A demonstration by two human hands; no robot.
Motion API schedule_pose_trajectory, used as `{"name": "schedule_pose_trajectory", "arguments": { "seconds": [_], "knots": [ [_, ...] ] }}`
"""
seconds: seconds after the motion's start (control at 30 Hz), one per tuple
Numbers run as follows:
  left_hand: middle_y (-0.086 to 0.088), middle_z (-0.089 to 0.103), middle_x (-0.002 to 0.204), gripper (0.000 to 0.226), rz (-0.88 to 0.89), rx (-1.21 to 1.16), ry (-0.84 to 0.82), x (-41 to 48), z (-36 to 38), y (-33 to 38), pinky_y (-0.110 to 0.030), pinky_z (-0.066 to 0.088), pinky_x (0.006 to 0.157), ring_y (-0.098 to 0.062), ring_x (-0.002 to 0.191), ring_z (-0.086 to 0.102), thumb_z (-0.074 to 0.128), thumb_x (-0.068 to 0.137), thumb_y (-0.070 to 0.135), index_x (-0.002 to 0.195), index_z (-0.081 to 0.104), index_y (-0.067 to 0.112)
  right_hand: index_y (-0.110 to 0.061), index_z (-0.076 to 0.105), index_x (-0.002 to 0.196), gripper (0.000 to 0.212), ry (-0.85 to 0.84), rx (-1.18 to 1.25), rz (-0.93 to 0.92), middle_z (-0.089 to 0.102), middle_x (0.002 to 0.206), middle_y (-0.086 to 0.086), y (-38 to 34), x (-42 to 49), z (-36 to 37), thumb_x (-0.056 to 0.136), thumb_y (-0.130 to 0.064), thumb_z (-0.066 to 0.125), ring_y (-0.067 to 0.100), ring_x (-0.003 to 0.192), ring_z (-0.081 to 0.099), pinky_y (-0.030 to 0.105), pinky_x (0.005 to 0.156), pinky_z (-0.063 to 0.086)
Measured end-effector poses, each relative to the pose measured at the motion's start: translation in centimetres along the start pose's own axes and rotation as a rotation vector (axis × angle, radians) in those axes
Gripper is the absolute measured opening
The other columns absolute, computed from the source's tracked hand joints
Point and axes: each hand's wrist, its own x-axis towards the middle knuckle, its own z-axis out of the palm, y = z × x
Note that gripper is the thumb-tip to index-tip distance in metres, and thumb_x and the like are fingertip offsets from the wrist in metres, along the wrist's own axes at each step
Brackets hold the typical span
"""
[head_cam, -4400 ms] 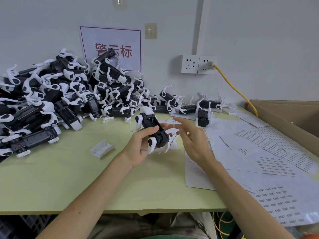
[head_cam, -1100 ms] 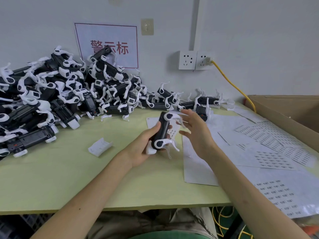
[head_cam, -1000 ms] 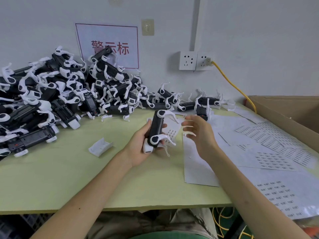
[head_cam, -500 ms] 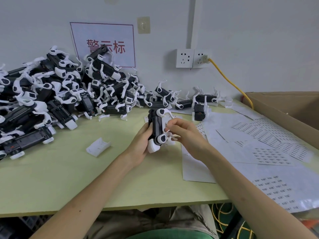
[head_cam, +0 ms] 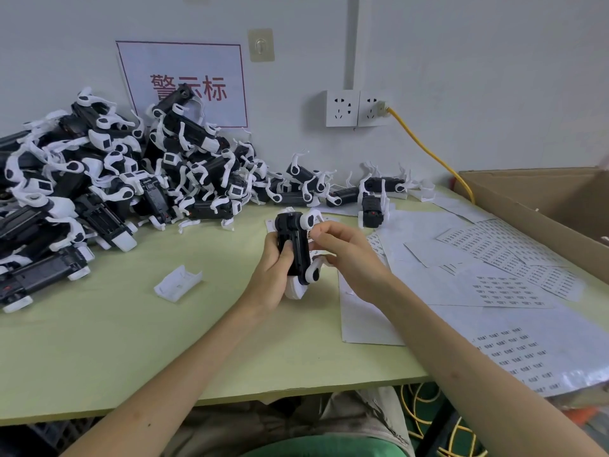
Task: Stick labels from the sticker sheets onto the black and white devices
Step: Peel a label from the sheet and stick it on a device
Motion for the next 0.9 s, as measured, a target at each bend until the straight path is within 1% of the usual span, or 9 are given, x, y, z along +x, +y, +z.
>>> {"name": "schedule_pose_trajectory", "arguments": {
  "seconds": [0.07,0.17,0.27,0.33,0.4,0.5,0.63,0.77,0.9],
  "knots": [
    [0.009,0.060,0.108,0.020,-0.003,0.002,0.003,-0.03,0.02,0.03,-0.006,0.043,0.080,0.014,0.090,0.059,0.033,0.112,0.024,0.125,0.045,0.015,-0.017,0.066,0.083,0.020,0.009,0.010,-0.006,0.066,0.090,0.006,0.00,0.04,-0.08,0.100,-0.009,0.060,0.017,0.088,0.064,0.041,0.083,0.035],
    [0.006,0.062,0.113,0.021,-0.013,-0.006,0.000,-0.06,0.03,0.02,-0.007,0.044,0.082,0.011,0.094,0.060,0.033,0.112,0.025,0.127,0.045,0.015,-0.017,0.066,0.081,0.022,-0.003,0.016,-0.005,0.066,0.089,0.007,0.06,0.10,-0.20,0.099,-0.007,0.060,0.019,0.089,0.064,0.040,0.081,0.036],
    [0.008,0.062,0.110,0.023,-0.026,-0.012,0.016,-0.08,-0.03,0.16,-0.003,0.042,0.077,0.015,0.089,0.060,0.034,0.112,0.029,0.127,0.046,0.016,-0.017,0.067,0.077,0.025,-0.029,0.024,0.002,0.068,0.092,0.010,0.03,0.10,-0.23,0.097,-0.003,0.059,0.022,0.092,0.063,0.029,0.071,0.039],
    [0.008,0.062,0.110,0.024,-0.034,-0.015,0.027,-0.05,-0.06,0.25,-0.003,0.042,0.075,0.017,0.087,0.059,0.034,0.112,0.030,0.126,0.047,0.016,-0.016,0.068,0.078,0.023,-0.030,0.024,0.007,0.069,0.093,0.011,0.07,0.08,-0.19,0.096,-0.004,0.060,0.021,0.093,0.064,0.025,0.069,0.040],
    [0.009,0.062,0.108,0.021,-0.032,-0.009,0.025,-0.10,-0.01,0.27,-0.003,0.042,0.075,0.017,0.087,0.059,0.034,0.112,0.030,0.123,0.048,0.019,-0.016,0.068,0.079,0.022,-0.017,0.018,0.010,0.069,0.091,0.009,0.16,0.09,-0.15,0.097,-0.005,0.061,0.019,0.091,0.066,0.025,0.069,0.040],
    [0.012,0.061,0.105,0.016,-0.021,0.000,0.015,-0.16,0.08,0.24,-0.004,0.042,0.078,0.016,0.089,0.059,0.034,0.112,0.027,0.119,0.047,0.022,-0.018,0.068,0.078,0.023,-0.006,-0.001,0.012,0.069,0.087,0.006,0.16,0.06,-0.10,0.098,-0.007,0.062,0.017,0.086,0.065,0.025,0.065,0.038],
    [0.011,0.061,0.105,0.014,-0.013,0.010,0.012,-0.22,0.12,0.28,-0.005,0.043,0.080,0.014,0.090,0.059,0.034,0.113,0.024,0.117,0.046,0.020,-0.019,0.068,0.077,0.024,0.005,-0.008,0.018,0.069,0.090,0.007,-0.01,-0.02,-0.03,0.098,-0.008,0.062,0.018,0.087,0.065,0.023,0.062,0.037],
    [0.012,0.059,0.107,0.013,-0.014,0.025,0.009,-0.33,0.16,0.34,-0.004,0.042,0.080,0.015,0.091,0.058,0.033,0.113,0.024,0.115,0.045,0.023,-0.020,0.068,0.077,0.024,0.013,-0.014,0.017,0.070,0.089,0.006,0.00,-0.06,0.07,0.098,-0.010,0.062,0.017,0.086,0.066,0.023,0.064,0.039],
    [0.012,0.057,0.108,0.011,-0.008,0.047,0.002,-0.36,0.17,0.44,-0.004,0.042,0.081,0.017,0.091,0.057,0.032,0.112,0.023,0.112,0.043,0.024,-0.025,0.069,0.073,0.028,0.021,-0.024,0.011,0.071,0.086,0.003,0.06,-0.05,0.16,0.098,-0.012,0.063,0.014,0.085,0.066,0.024,0.065,0.038]
  ]
}}
